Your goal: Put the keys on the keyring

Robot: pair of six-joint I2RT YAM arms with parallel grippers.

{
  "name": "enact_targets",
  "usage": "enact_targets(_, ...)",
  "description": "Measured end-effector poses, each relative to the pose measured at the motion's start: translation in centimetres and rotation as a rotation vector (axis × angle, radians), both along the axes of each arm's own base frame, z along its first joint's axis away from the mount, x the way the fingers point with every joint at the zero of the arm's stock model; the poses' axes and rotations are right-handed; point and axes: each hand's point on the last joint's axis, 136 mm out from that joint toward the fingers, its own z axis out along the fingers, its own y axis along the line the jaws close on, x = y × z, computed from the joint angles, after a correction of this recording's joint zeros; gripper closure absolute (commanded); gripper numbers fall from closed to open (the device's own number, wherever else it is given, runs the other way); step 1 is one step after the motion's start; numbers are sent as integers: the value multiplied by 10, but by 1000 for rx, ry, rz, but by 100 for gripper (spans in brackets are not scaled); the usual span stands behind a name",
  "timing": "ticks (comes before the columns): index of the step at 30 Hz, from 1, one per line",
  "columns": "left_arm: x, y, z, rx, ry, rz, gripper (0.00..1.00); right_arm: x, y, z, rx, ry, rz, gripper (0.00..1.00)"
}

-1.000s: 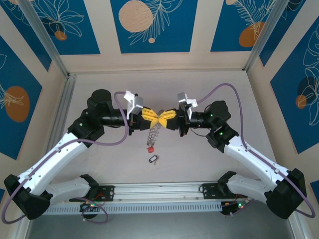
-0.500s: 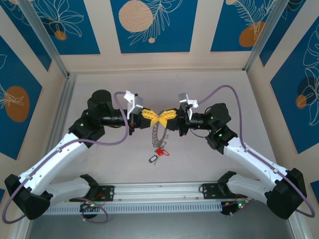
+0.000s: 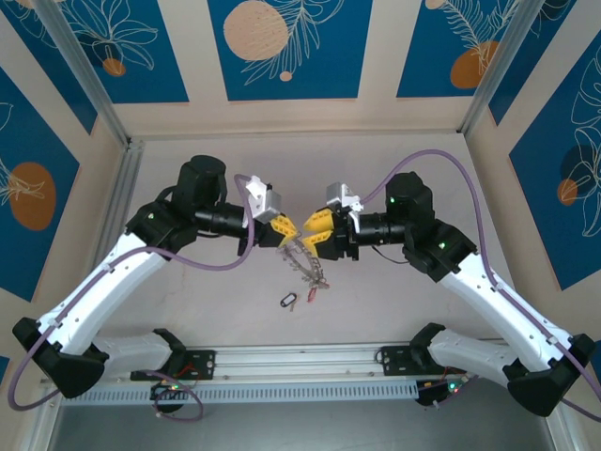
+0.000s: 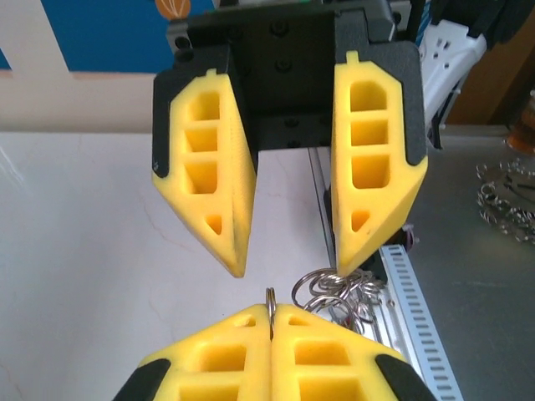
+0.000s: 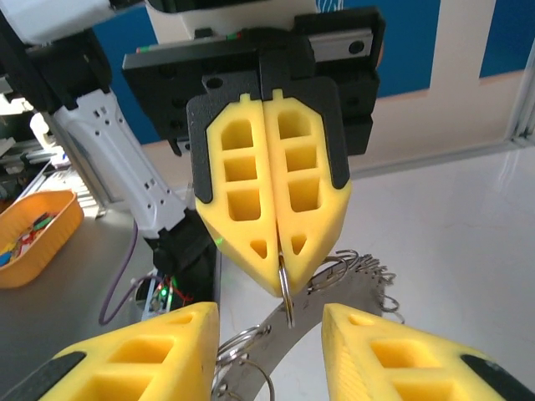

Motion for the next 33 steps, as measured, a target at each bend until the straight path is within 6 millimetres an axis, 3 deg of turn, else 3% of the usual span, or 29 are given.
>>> enact_targets(11,-5,3,-7,47,1,-21,100,2,1,-21,-60,36,24,64)
enact_targets(20,-8,2,-8,75,-5,-41,100,-1,7,-23,-52,55,71,70)
enact_targets(25,-9,0,-11,95,4,-48,100,-1,12,-22,-44,54,86,76)
enact_targets(29,-6,1,-16,120,1,-37,100,-2,16,-25,-49,66,99,100)
enact_targets(33,-5,2,-19,135,5,-26,100,-2,16,-27,-57,65,103,100)
